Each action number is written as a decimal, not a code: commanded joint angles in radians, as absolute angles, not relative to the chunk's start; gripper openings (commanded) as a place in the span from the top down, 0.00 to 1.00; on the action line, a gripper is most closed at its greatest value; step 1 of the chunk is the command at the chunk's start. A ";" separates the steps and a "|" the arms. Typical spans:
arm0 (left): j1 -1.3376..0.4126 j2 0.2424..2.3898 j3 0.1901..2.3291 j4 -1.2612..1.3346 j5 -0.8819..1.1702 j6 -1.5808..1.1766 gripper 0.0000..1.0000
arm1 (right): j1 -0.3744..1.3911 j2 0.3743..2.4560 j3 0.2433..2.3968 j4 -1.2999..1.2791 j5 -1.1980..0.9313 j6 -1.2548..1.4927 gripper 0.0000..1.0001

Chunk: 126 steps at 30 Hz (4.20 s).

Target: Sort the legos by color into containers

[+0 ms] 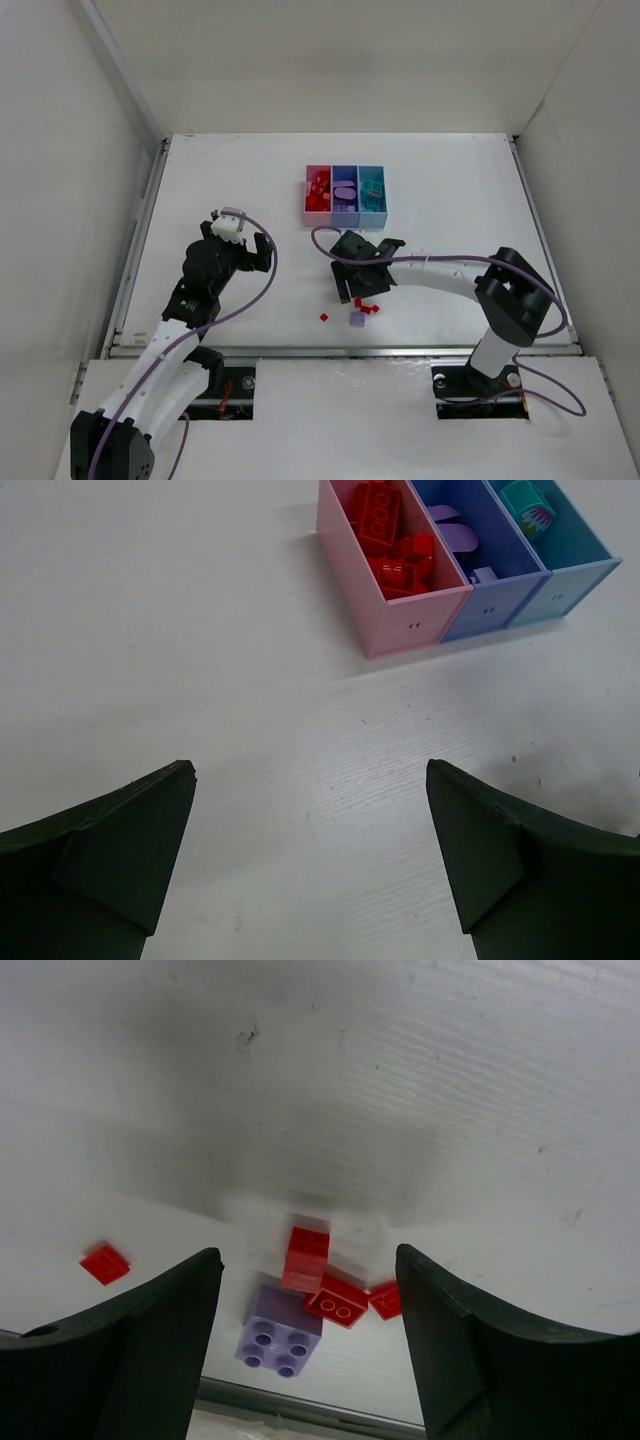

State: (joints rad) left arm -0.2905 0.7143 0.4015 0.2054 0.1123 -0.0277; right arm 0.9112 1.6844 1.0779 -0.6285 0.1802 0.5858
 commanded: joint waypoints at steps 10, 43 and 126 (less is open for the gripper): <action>-0.287 0.678 0.400 0.250 0.130 -0.034 0.01 | 0.945 1.723 1.014 -0.500 0.178 0.667 0.53; -0.276 0.719 0.391 0.241 0.103 -0.025 0.01 | 0.690 2.350 2.298 -0.557 0.362 0.278 1.00; -0.923 1.750 1.011 -0.707 0.439 1.442 0.58 | 0.537 1.123 0.951 -0.526 -0.011 0.307 0.06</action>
